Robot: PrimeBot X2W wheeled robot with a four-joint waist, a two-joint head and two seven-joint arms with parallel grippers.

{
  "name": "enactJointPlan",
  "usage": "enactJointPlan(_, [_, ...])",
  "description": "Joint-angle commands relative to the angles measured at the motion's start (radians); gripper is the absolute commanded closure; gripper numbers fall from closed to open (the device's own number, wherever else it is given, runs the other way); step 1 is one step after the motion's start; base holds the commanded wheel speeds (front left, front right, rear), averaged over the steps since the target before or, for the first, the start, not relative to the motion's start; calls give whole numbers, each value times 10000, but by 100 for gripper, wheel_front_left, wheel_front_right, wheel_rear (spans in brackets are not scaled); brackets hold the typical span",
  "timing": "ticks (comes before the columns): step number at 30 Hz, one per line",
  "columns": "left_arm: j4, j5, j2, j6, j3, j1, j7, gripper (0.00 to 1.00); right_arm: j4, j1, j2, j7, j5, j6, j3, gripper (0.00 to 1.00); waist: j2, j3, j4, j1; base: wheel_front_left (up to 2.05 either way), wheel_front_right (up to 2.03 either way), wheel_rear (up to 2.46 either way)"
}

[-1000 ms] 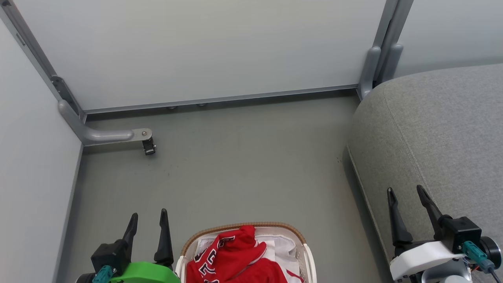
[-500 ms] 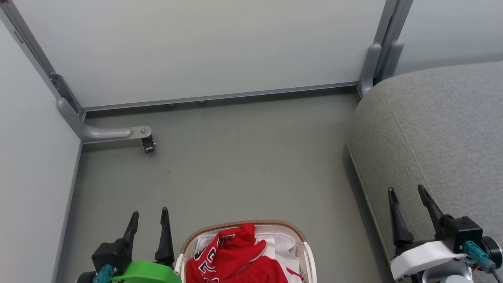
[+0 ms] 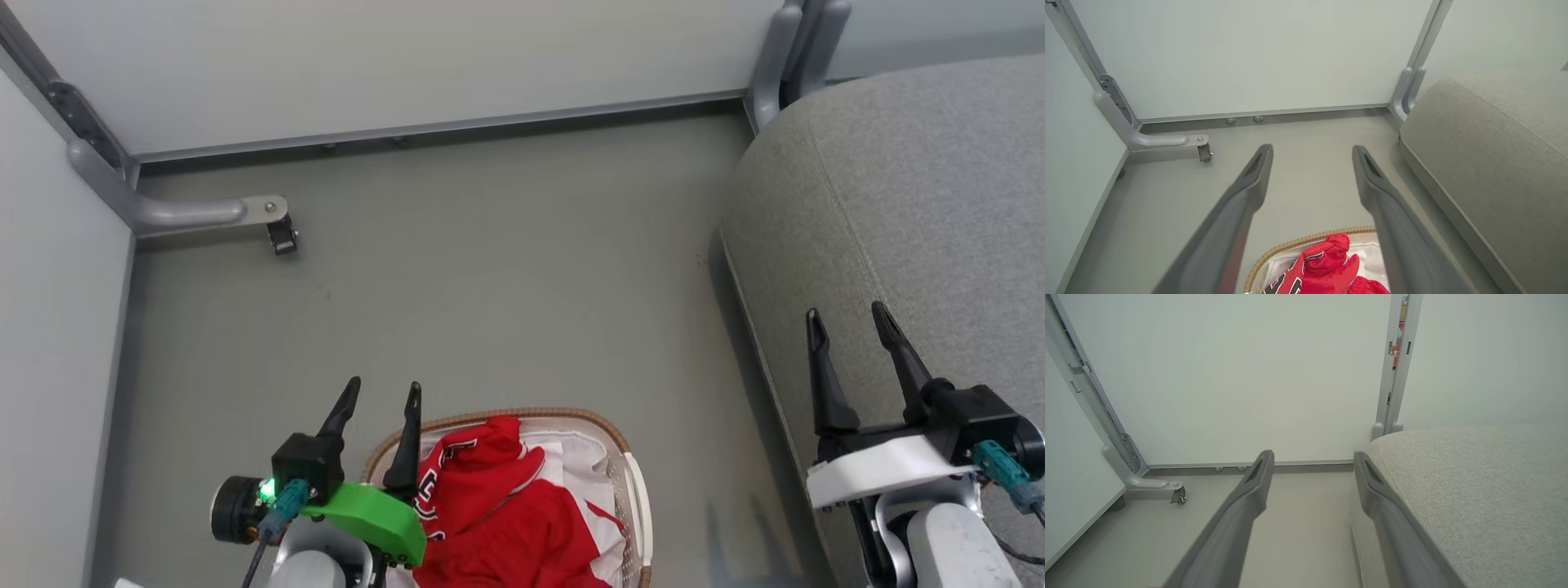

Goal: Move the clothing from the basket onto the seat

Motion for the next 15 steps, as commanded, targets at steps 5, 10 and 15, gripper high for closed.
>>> enactJointPlan(5, [1439,476,64,231,-379,-1106,-7,0,-261,-622,-52,-44,34,-3,-8,0,0,1626,-576,0,0,0,0])
enactJointPlan(10, [2796,976,73,356,-631,-1891,-7,0,-523,-1039,-47,-38,183,-3,42,0,0,2555,-1031,0,0,0,0])
enactJointPlan(15, [4234,1406,261,482,-782,-2597,-8,0,-850,-1377,-44,-36,409,-5,213,0,0,3386,-1536,0,0,0,0])
